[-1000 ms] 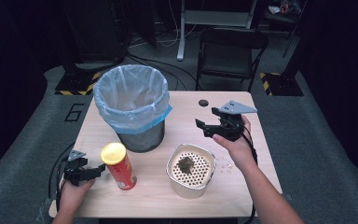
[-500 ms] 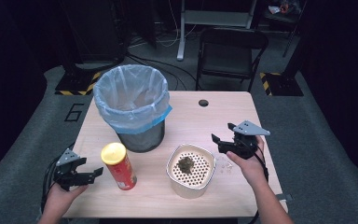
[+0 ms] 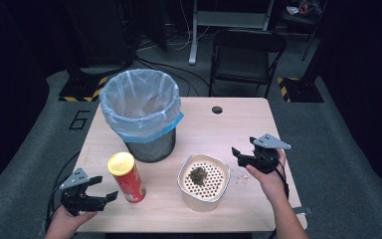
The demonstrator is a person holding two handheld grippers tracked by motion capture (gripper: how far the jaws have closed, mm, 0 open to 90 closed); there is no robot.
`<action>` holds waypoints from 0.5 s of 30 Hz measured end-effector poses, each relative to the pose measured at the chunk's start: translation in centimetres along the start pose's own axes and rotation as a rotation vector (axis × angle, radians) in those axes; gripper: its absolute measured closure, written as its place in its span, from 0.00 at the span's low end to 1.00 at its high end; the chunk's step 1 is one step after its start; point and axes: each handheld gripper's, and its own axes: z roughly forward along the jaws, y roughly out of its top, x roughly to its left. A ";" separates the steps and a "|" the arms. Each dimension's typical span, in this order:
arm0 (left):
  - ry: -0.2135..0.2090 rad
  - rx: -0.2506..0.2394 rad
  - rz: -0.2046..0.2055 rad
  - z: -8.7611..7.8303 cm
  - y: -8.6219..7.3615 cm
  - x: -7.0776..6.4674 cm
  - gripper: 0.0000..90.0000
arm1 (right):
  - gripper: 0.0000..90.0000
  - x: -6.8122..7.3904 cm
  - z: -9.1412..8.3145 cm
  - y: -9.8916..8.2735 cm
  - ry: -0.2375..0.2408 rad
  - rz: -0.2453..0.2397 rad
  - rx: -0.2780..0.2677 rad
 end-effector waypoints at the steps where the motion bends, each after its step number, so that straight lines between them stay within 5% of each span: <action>1: -0.002 -0.005 0.006 0.3 0.1 -0.2 0.13 | 0.24 -0.2 0.0 -0.2 0.000 0.001 0.004; 6: -0.042 0.004 0.019 1.7 0.4 -1.0 0.13 | 0.24 -0.8 0.2 -1.2 -0.014 0.033 0.007; 15: -0.049 -0.010 0.029 4.0 0.7 -1.5 0.13 | 0.24 -1.8 0.0 -3.0 -0.031 0.060 0.023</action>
